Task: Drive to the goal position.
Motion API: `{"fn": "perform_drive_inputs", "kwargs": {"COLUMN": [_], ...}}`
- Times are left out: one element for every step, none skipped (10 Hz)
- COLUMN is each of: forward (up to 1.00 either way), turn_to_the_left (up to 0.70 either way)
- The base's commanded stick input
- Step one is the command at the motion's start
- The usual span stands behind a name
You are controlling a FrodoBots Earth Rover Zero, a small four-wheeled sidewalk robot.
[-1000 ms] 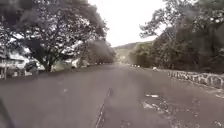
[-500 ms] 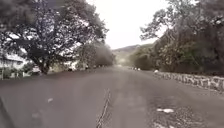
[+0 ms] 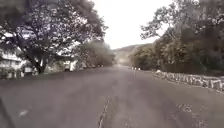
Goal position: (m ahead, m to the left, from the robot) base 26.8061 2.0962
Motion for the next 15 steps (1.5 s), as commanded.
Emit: {"fn": "perform_drive_inputs", "kwargs": {"forward": [1.0,1.0,1.0,1.0,1.0,1.0,1.0,1.0,1.0,1.0,1.0,1.0,1.0,1.0,1.0], "turn_to_the_left": [0.0,0.0,0.0,0.0,0.0,0.0,0.0,0.0,0.0,0.0,0.0,0.0,0.0,0.0,0.0]}}
